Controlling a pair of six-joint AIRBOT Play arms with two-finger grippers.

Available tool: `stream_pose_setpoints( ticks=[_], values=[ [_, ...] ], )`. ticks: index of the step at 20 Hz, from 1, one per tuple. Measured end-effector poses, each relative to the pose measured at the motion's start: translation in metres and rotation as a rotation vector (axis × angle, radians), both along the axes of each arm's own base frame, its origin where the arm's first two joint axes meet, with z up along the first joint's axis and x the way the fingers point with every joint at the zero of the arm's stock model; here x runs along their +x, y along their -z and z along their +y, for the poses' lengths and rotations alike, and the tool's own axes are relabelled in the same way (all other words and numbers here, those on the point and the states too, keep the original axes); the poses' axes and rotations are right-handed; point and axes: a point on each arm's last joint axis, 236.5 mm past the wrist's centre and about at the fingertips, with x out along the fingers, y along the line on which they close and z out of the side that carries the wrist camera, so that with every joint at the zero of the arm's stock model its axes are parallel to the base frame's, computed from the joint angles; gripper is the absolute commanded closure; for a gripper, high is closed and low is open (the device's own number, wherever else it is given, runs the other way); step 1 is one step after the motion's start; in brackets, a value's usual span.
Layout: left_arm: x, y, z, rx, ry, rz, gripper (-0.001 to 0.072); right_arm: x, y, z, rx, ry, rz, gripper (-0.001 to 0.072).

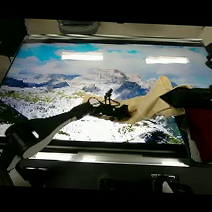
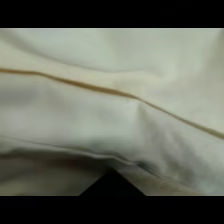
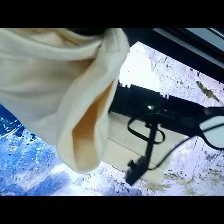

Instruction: Fold the shirts.

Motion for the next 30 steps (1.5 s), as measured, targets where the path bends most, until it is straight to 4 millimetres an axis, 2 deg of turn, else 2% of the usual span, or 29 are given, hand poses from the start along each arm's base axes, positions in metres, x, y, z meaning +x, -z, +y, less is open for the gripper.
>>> stream_pose_setpoints(
  ticks=[2,4,5,8,11,12,14,16,17,18,19,21,23,25,27,30],
  values=[
    [0.003,-0.009,-0.009,-0.055,-0.005,-0.013,0.0686,-0.003,-0.002,-0.002,-0.005,0.018,0.002,0.0671],
    [0.021,-0.028,0.004,-0.069,-0.017,-0.075,0.0686,0.000,0.005,-0.002,-0.001,0.013,0.029,0.0671],
    [0.033,-0.043,0.019,-0.065,-0.018,-0.119,0.0686,0.004,0.010,0.000,0.010,-0.002,0.041,0.0671],
    [0.080,-0.093,0.094,0.015,-0.065,-0.282,0.0685,0.021,0.024,0.031,0.076,-0.102,0.069,0.0671],
    [0.119,-0.145,0.195,0.138,-0.163,-0.430,0.0684,0.042,0.043,0.088,0.159,-0.211,0.090,0.0670],
    [0.126,-0.162,0.228,0.175,-0.200,-0.469,0.0684,0.049,0.051,0.108,0.185,-0.233,0.096,0.0670],
    [0.128,-0.188,0.280,0.236,-0.252,-0.515,0.0684,0.064,0.072,0.155,0.256,-0.263,0.125,0.0670],
    [0.123,-0.214,0.321,0.282,-0.297,-0.559,0.0683,0.076,0.095,0.200,0.335,-0.271,0.167,0.0668],
    [0.119,-0.222,0.333,0.302,-0.308,-0.574,0.0684,0.078,0.108,0.220,0.367,-0.272,0.197,0.0639],
    [0.115,-0.230,0.342,0.316,-0.316,-0.588,0.0684,0.080,0.123,0.239,0.396,-0.267,0.230,0.0392],
    [0.111,-0.238,0.348,0.327,-0.322,-0.604,0.0684,0.081,0.138,0.257,0.422,-0.257,0.262,0.0034],
    [0.105,-0.244,0.356,0.349,-0.324,-0.617,0.0683,0.083,0.166,0.281,0.438,-0.233,0.305,0.0029],
    [0.101,-0.246,0.361,0.368,-0.320,-0.620,0.0684,0.092,0.180,0.283,0.437,-0.197,0.306,0.0030],
    [0.097,-0.242,0.366,0.402,-0.305,-0.618,0.0683,0.103,0.181,0.264,0.412,-0.178,0.287,0.0030],
    [0.095,-0.236,0.374,0.449,-0.291,-0.615,0.0684,0.116,0.177,0.222,0.342,-0.165,0.249,0.0031],
    [0.092,-0.228,0.383,0.508,-0.275,-0.611,0.0683,0.107,0.195,0.130,0.131,-0.148,0.318,0.0038]
  ],
)
